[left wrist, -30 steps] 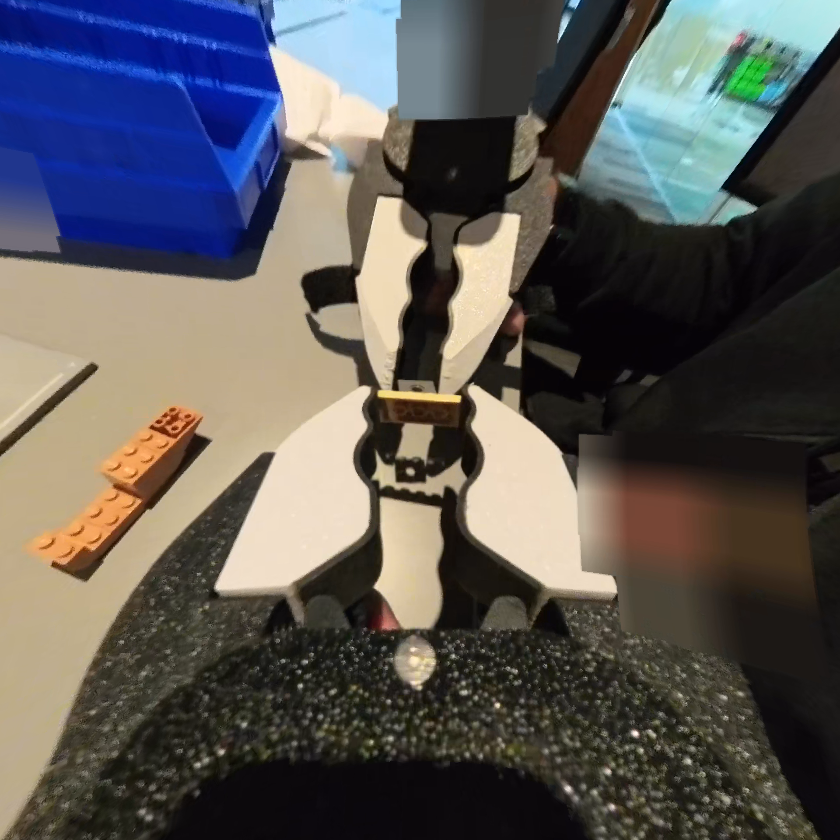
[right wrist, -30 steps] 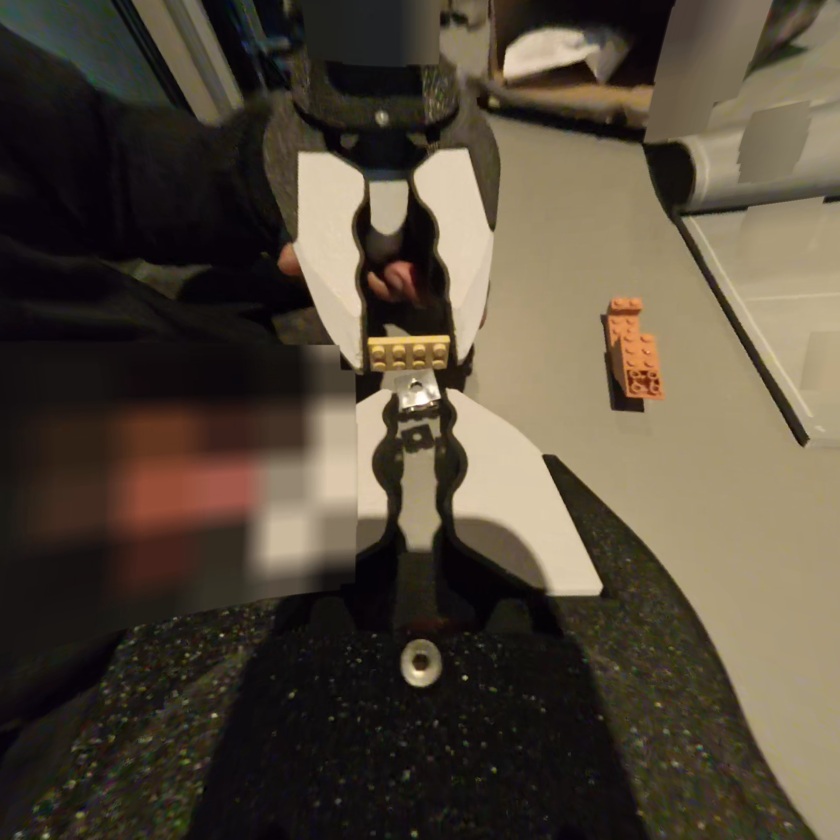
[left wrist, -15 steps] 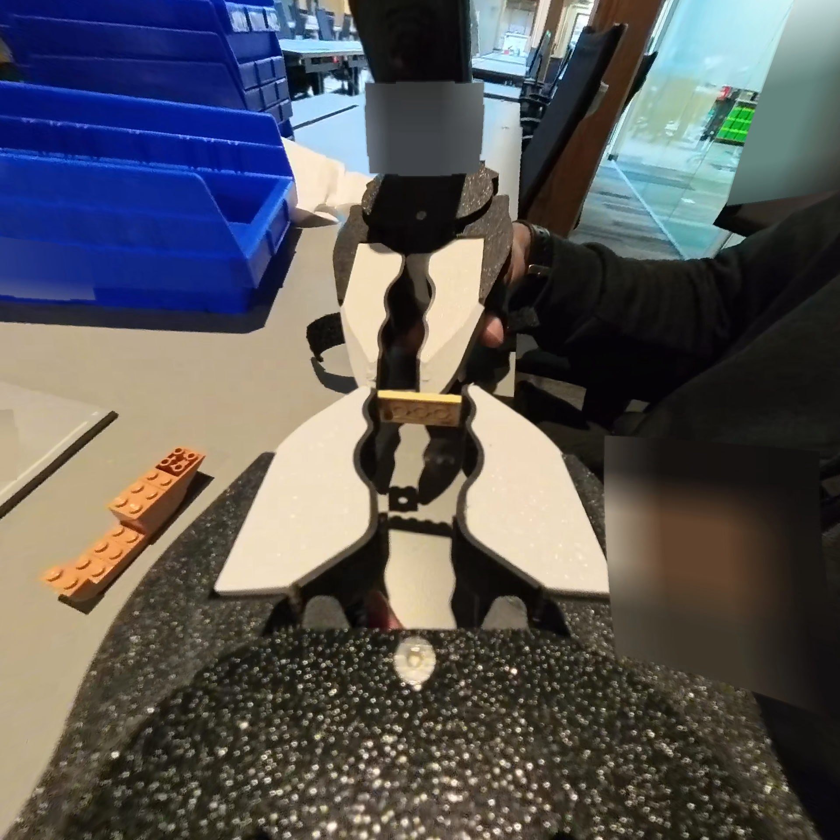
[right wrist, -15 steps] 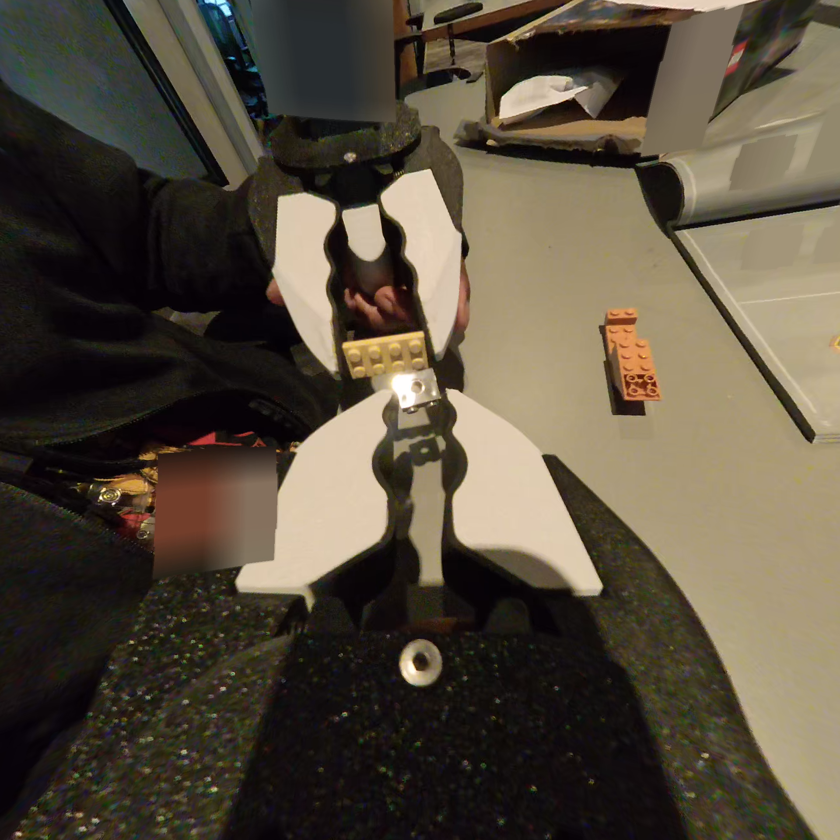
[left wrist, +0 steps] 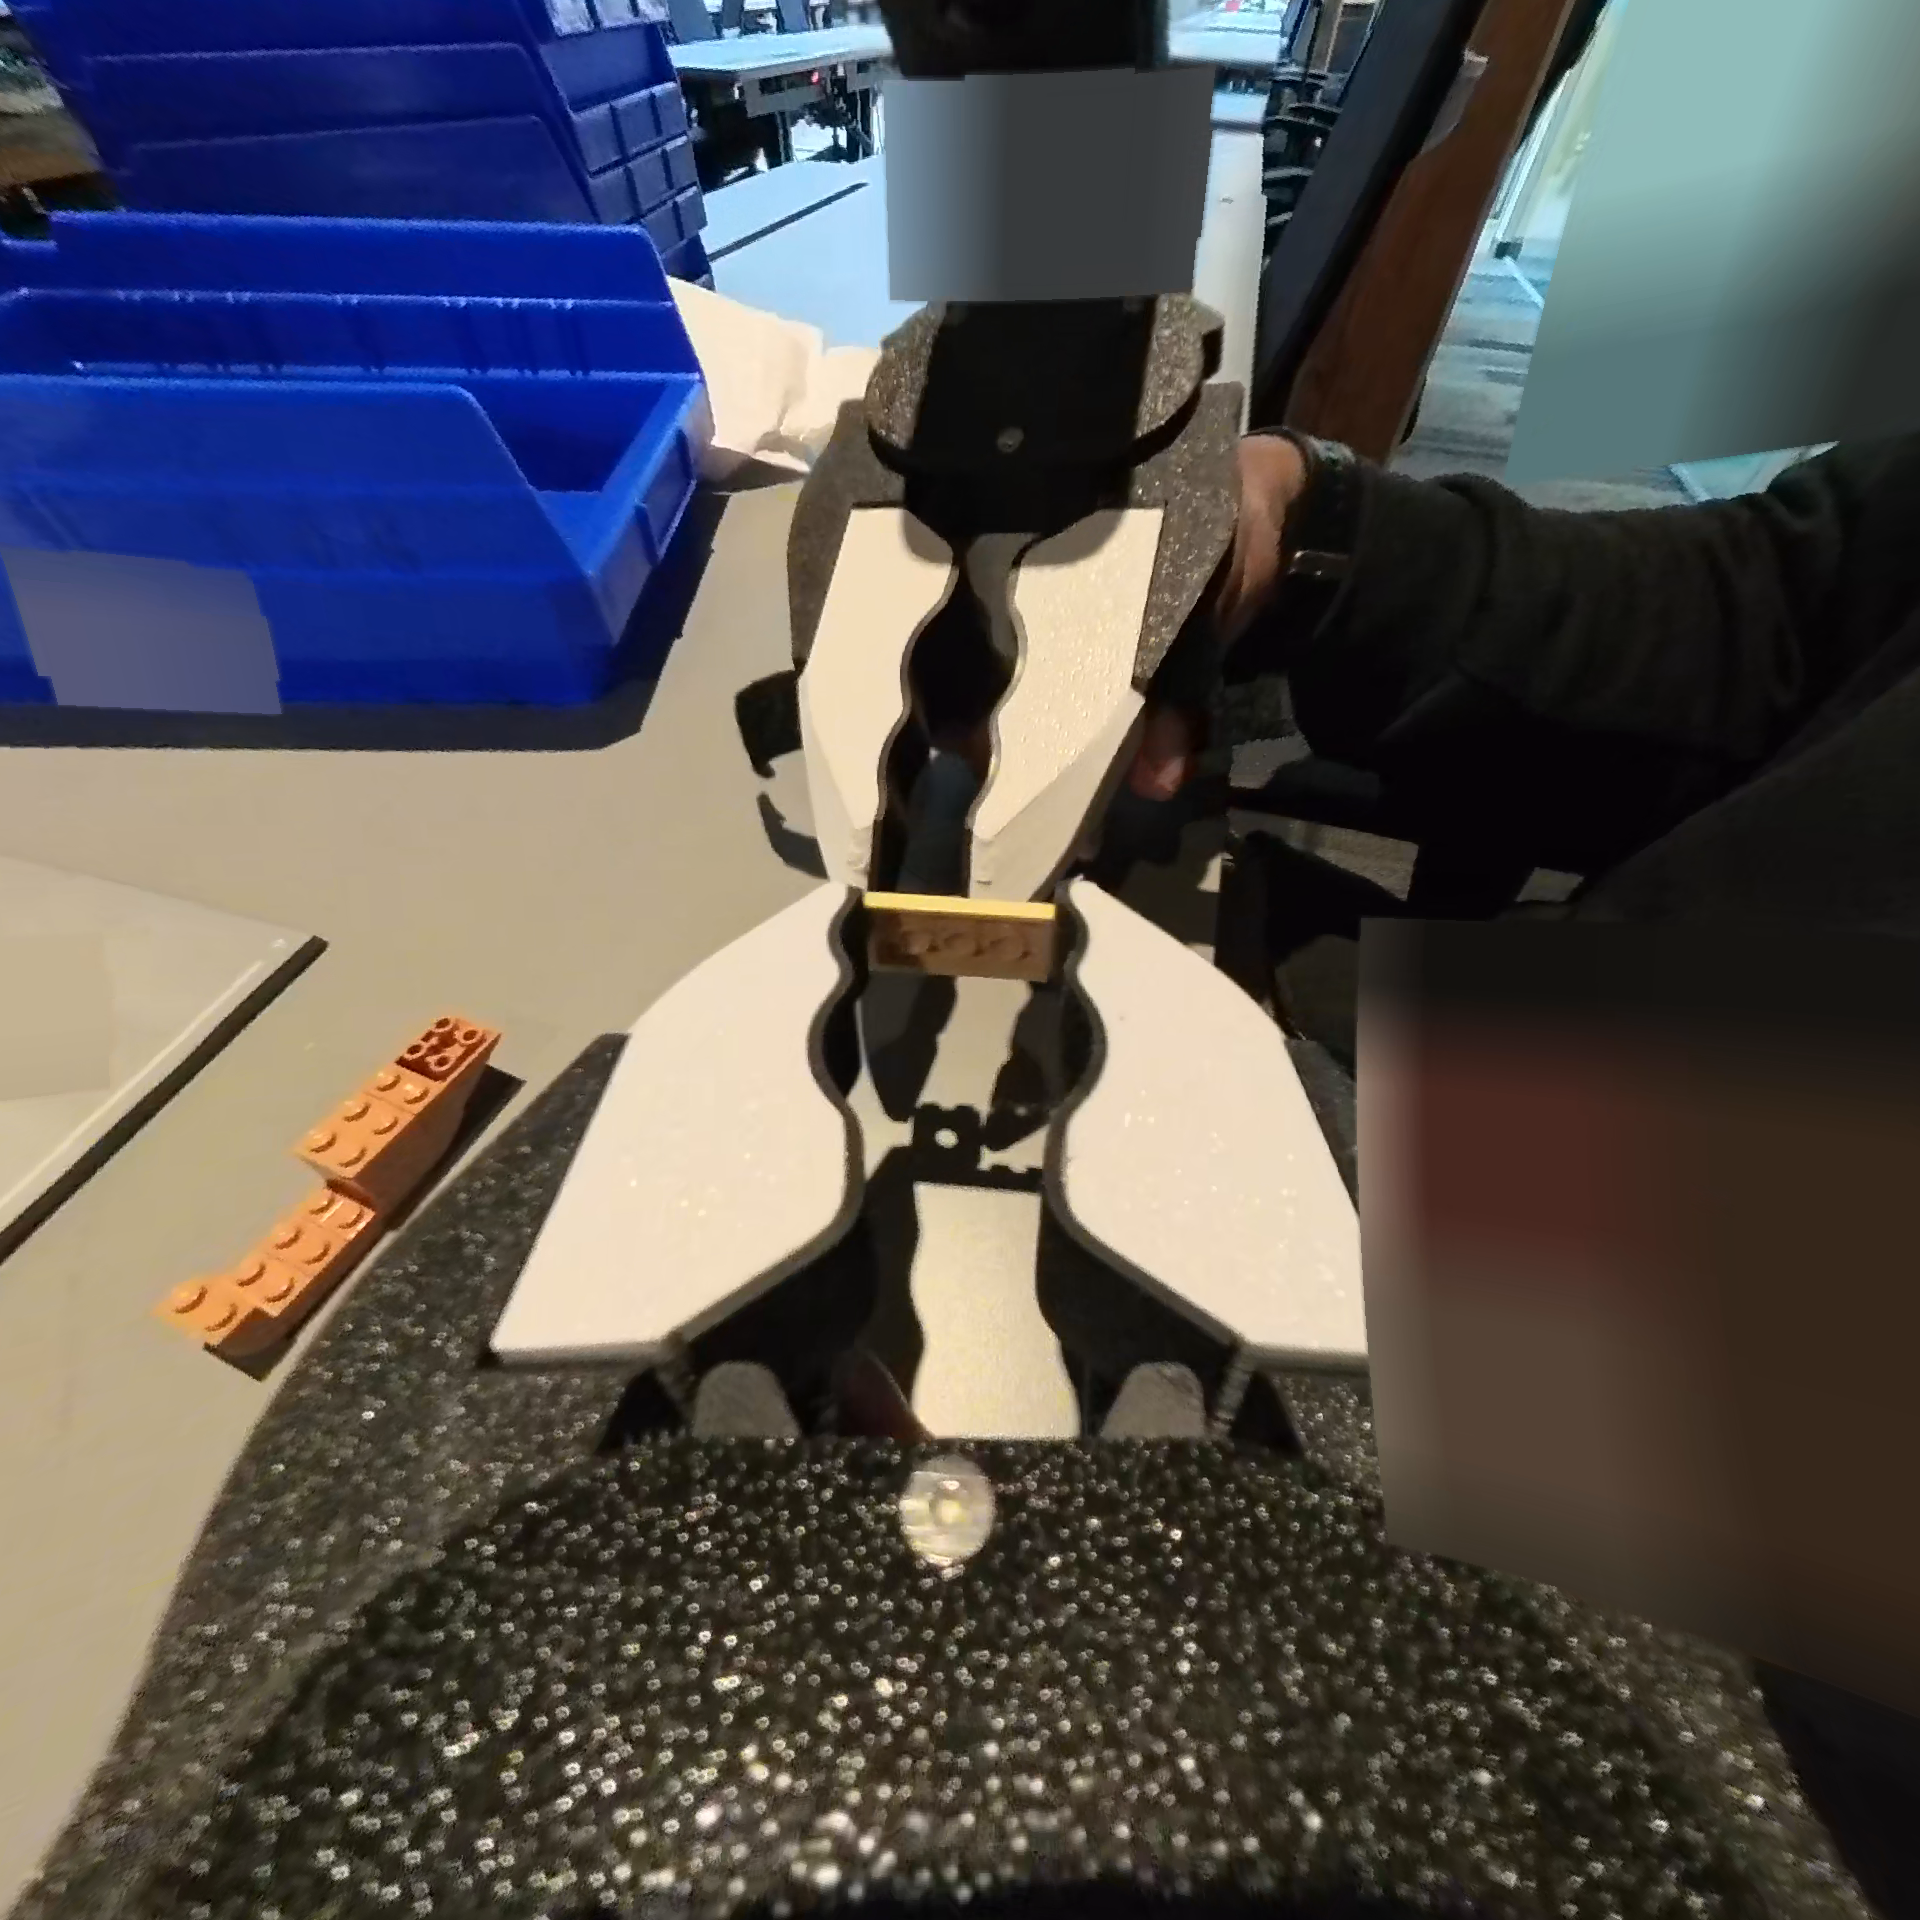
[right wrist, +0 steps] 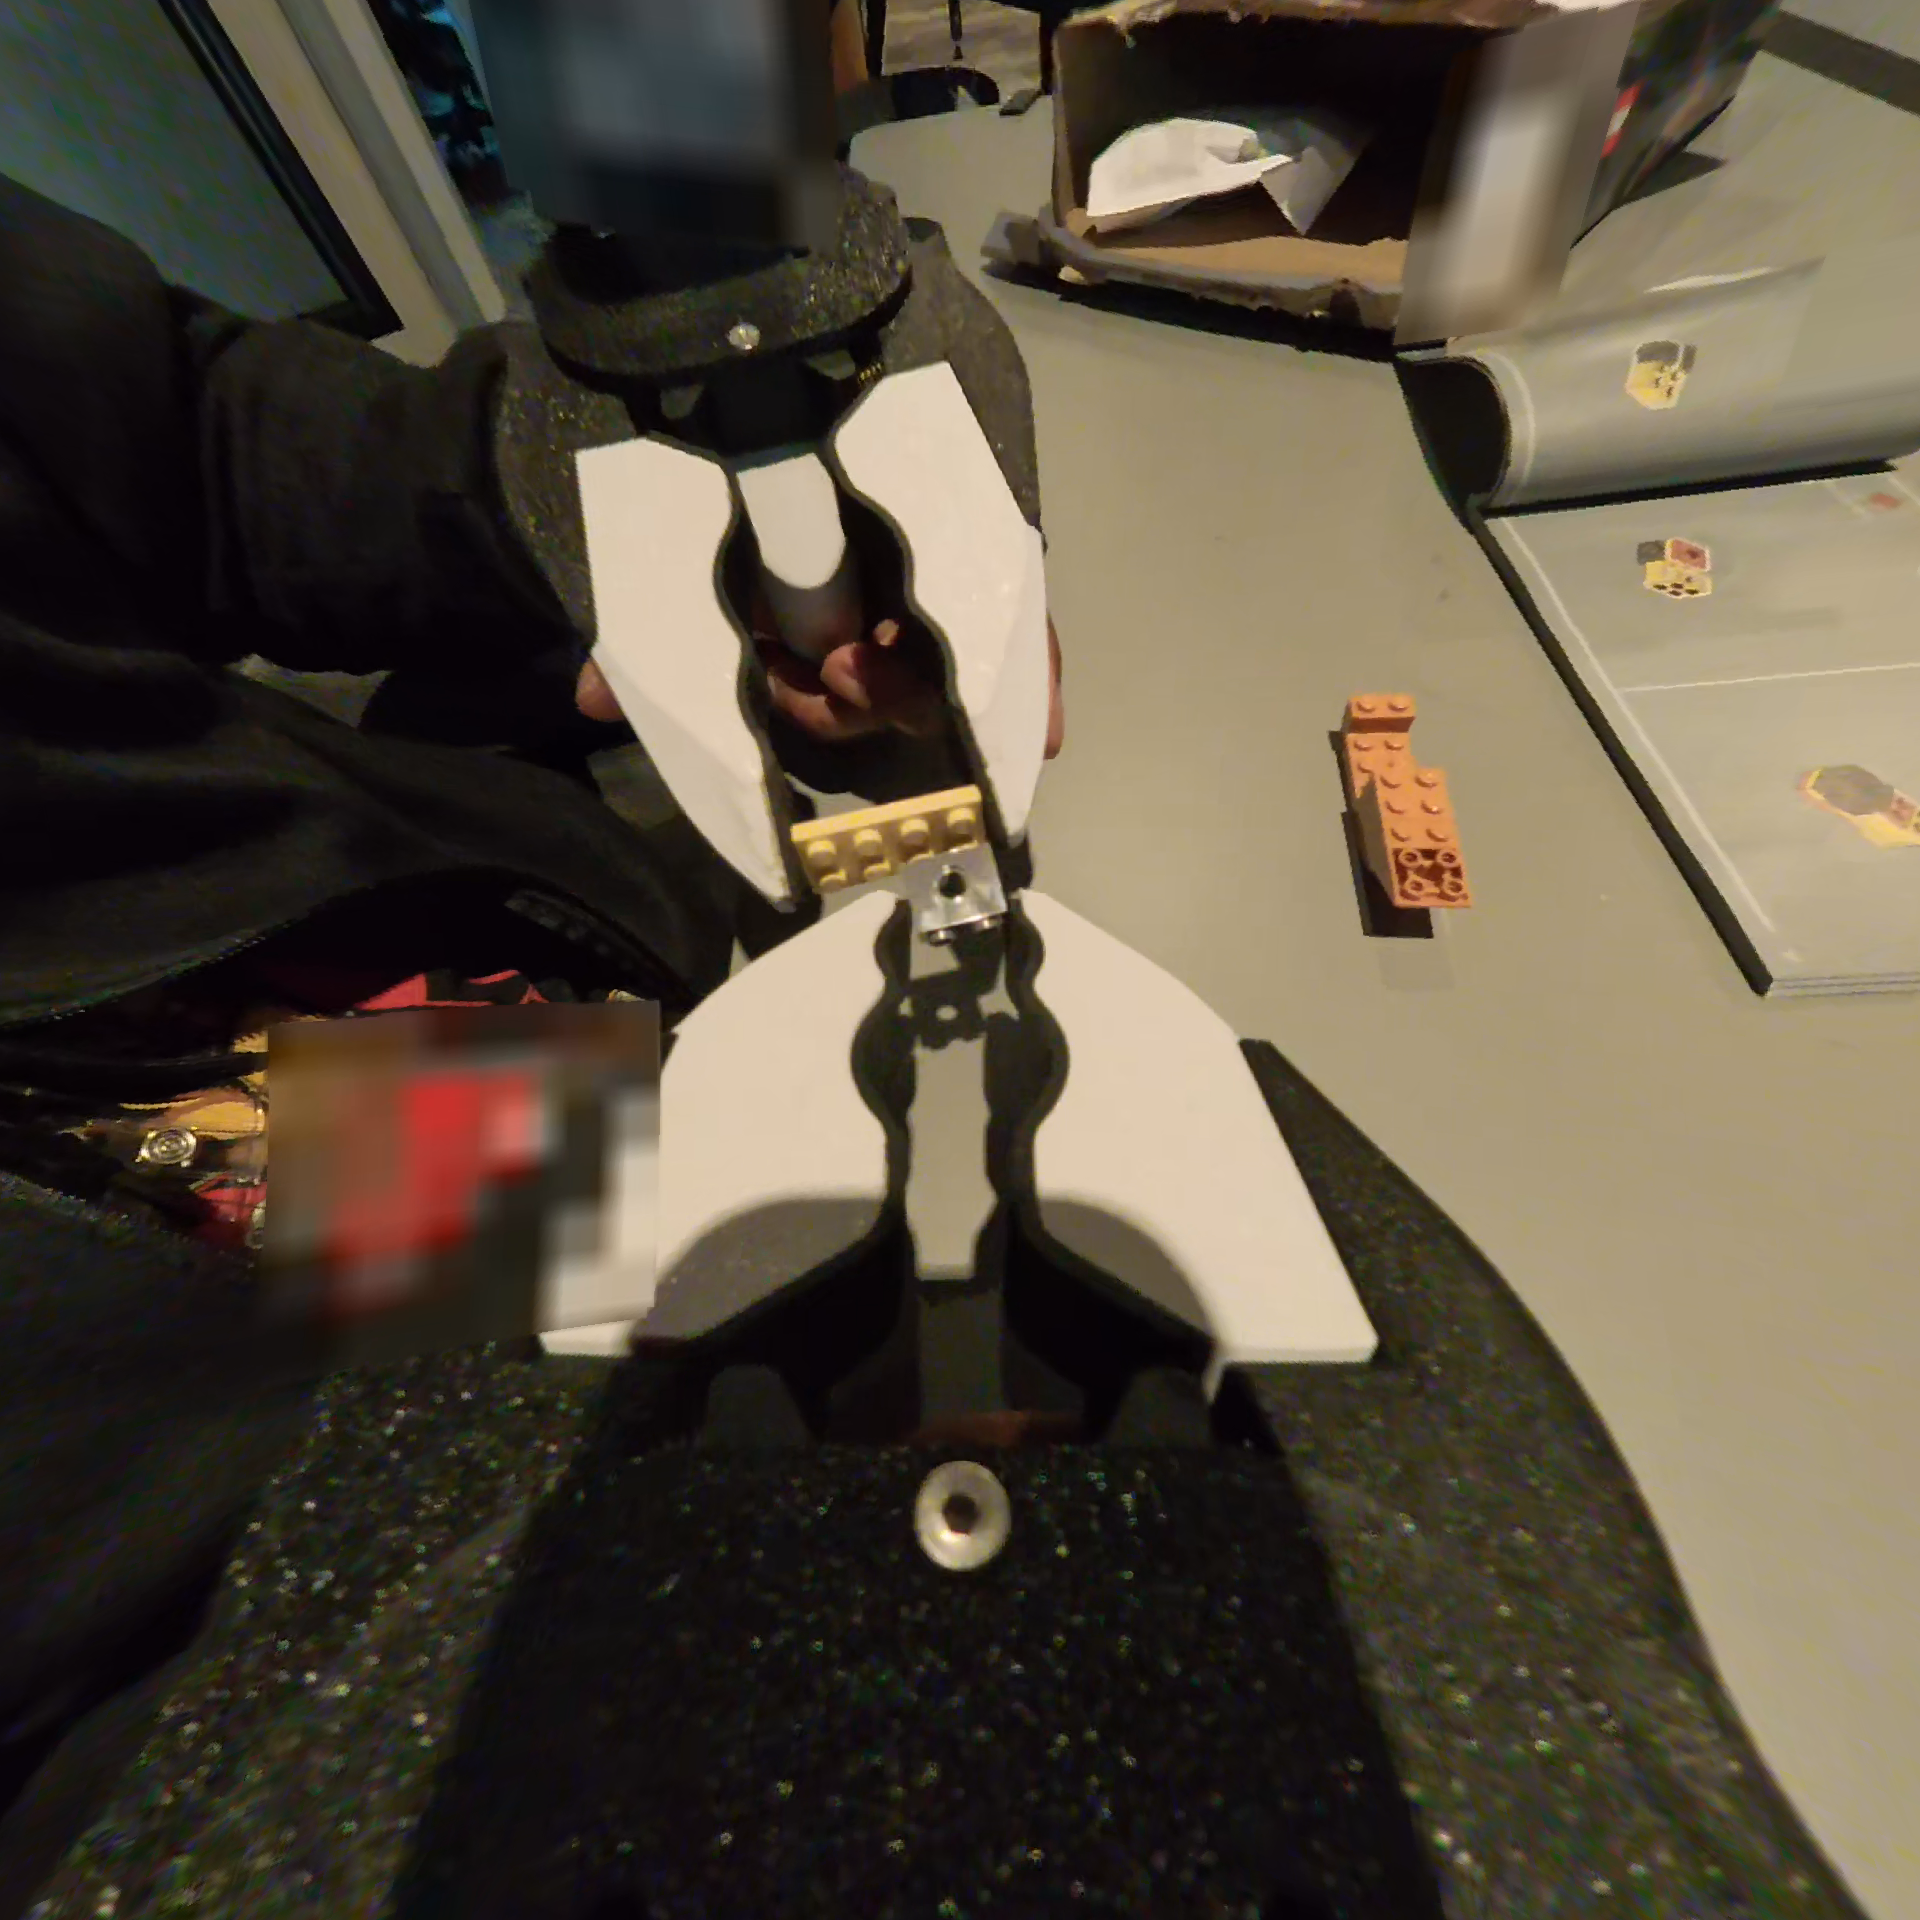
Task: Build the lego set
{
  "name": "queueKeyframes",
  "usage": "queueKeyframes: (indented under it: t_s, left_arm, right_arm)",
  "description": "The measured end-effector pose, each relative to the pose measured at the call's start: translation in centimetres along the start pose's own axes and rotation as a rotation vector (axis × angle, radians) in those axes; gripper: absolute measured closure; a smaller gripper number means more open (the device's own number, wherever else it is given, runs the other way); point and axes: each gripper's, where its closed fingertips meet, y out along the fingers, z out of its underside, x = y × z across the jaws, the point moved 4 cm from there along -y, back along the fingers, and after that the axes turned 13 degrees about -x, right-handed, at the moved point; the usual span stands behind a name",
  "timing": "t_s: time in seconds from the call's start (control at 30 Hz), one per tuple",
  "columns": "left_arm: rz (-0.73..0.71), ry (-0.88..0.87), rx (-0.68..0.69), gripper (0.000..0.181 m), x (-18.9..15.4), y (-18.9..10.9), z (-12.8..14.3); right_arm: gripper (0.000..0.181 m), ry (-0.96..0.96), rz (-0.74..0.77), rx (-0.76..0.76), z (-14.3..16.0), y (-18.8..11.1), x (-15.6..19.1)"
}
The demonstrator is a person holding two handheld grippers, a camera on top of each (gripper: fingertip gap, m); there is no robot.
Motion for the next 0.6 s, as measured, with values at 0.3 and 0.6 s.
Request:
queueKeyframes:
  t_s: [0.3,0.6]
  left_arm:
    - [0.004,0.042,-0.107,0.148,-0.6,-0.7,-1.0]
    - [-0.005,0.063,-0.215,0.148,-1.1,-0.9,-2.0]
  right_arm:
    - [0.165,-0.021,0.032,-0.048,-1.3,0.1,0.9]
    - [0.166,-0.031,0.04,-0.095,-2.3,0.0,1.6]
